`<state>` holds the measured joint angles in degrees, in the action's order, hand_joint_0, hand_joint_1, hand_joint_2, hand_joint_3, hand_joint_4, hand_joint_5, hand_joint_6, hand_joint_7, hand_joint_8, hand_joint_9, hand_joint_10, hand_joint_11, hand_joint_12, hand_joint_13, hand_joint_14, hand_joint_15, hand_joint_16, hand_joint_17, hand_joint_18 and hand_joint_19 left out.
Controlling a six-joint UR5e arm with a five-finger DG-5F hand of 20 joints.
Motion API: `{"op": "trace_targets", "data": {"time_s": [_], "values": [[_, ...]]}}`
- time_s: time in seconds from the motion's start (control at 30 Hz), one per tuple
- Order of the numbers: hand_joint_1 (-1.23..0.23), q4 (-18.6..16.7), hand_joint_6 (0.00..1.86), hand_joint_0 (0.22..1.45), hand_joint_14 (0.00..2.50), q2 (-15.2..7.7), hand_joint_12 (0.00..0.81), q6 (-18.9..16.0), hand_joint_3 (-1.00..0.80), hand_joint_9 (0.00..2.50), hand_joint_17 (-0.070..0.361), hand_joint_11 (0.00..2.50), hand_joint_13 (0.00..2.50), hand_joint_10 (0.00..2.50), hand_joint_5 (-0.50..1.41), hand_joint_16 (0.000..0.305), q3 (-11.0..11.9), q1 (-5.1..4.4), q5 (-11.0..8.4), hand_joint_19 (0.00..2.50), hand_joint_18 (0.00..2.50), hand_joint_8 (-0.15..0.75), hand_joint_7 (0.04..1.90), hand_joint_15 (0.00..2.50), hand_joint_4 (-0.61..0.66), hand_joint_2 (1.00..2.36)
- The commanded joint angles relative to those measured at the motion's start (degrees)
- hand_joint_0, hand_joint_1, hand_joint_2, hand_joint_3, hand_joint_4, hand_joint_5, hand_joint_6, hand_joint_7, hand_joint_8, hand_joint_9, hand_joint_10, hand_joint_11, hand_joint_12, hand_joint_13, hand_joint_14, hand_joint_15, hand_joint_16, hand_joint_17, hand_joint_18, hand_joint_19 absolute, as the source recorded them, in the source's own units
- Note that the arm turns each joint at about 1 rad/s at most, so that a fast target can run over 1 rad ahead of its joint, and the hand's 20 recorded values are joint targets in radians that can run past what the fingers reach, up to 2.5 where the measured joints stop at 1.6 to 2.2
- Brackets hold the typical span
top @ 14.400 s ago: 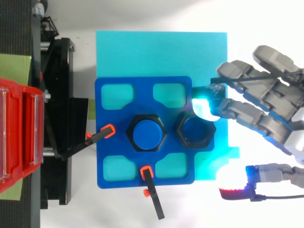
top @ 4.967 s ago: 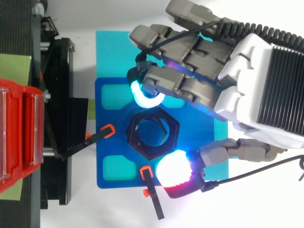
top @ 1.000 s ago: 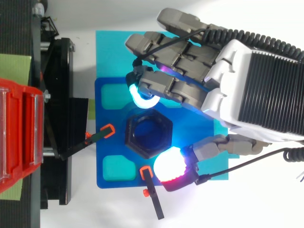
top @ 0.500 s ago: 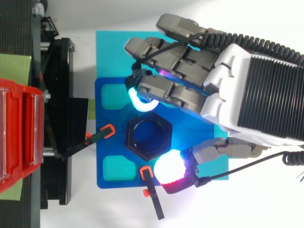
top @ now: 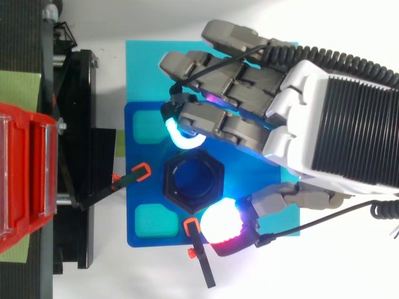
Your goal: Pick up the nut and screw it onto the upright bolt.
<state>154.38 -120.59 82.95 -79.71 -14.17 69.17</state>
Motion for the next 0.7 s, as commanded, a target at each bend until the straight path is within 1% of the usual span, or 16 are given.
{"op": "trace_targets", "data": {"time_s": [0.0,0.2,0.27,0.3,0.33,0.43,0.67], "values": [[-0.55,0.13,0.5,0.47,0.0,0.0,0.395,-0.07,-0.5,0.39,0.117,0.0,0.52,0.0,-0.16,0.052,-0.01,0.11,0.0,0.0,0.46,0.318,1.24,0.0,0.34,1.0],[-0.55,0.31,0.5,0.47,0.0,0.0,0.393,-0.15,-0.5,0.39,0.116,0.0,0.52,0.0,-0.16,0.052,-0.1,0.29,0.0,0.01,0.46,0.319,1.24,0.0,0.35,1.0],[-0.55,0.05,0.5,0.47,0.0,0.0,0.392,-0.07,-0.5,0.39,0.117,0.0,0.52,0.0,-0.16,0.052,-0.63,0.29,0.0,0.01,0.46,0.319,1.24,0.0,0.35,1.0],[-0.55,-0.57,0.5,0.47,0.0,0.0,0.393,-0.15,-0.5,0.39,0.116,0.0,0.52,0.0,-0.16,0.052,-1.86,0.38,0.09,0.01,0.46,0.319,1.24,0.0,0.34,1.0],[-0.55,-0.92,0.5,0.47,0.0,0.0,0.392,-0.15,-0.5,0.39,0.117,0.0,0.53,0.0,-0.16,0.052,-2.21,0.38,0.09,0.01,0.47,0.318,1.24,0.0,0.34,1.0],[-0.55,-2.5,0.5,0.47,0.0,0.0,0.392,-0.07,-0.5,0.39,0.116,0.0,0.53,0.0,-0.16,0.052,-2.38,0.29,0.0,0.01,0.47,0.317,1.24,0.0,0.34,1.0],[-0.55,-2.59,0.5,0.47,0.0,0.0,0.391,-0.07,-0.5,0.39,0.116,0.0,0.53,0.0,-0.16,0.052,-2.38,0.46,0.0,0.01,0.47,0.318,1.24,0.0,0.34,1.0]]}}
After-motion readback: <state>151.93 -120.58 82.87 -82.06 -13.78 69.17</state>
